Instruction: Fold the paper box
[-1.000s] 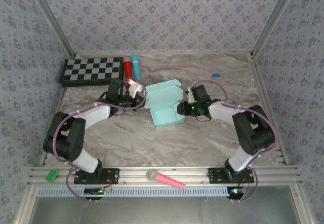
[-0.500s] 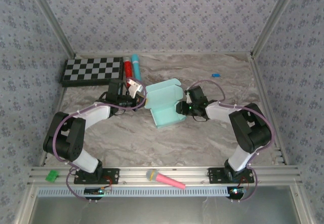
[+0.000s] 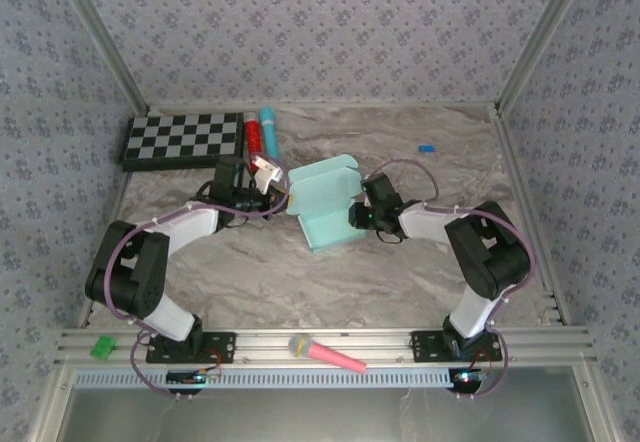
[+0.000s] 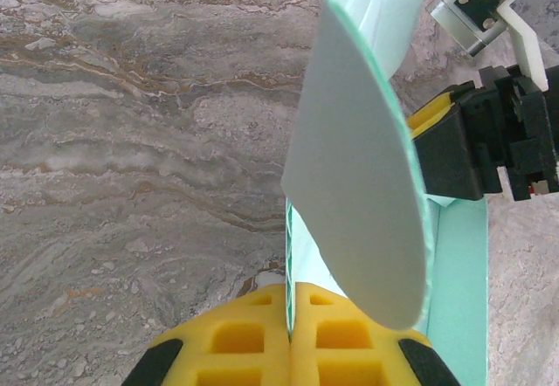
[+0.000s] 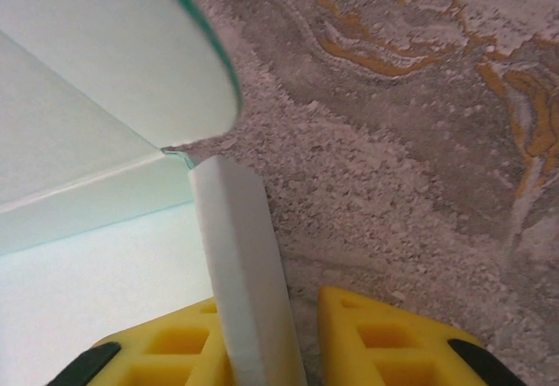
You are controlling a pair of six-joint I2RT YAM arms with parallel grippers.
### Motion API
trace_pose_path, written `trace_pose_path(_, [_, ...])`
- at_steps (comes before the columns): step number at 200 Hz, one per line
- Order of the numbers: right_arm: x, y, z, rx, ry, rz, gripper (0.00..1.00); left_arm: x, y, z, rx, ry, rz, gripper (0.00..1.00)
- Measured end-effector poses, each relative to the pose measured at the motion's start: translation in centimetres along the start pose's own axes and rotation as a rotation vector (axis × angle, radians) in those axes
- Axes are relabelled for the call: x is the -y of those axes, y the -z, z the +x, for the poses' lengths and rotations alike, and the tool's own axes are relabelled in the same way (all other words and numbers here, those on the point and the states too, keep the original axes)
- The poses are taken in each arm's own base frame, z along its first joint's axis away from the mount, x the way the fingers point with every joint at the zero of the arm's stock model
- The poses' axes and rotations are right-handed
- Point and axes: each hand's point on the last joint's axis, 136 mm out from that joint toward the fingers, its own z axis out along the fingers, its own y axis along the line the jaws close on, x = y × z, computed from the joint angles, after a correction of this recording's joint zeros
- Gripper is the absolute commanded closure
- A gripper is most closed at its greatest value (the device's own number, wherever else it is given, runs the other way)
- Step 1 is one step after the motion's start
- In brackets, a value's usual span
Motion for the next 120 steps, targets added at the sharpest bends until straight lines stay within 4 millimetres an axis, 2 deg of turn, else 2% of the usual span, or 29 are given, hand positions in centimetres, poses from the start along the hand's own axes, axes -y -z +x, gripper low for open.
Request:
trace_pose_path(49, [-0.19,-0.24,-0.27,0.015,0.018,0.030,0.86,0.07,-0.04,-0.20,0.007,-0.007,0.003,1.00])
trace_pose_path(120, [-0.20,-0.18,-0.21,0.017,0.043,0.115,0.90,-0.21,-0.19,-0.40,0.017,-0.026,-0.008,1.00])
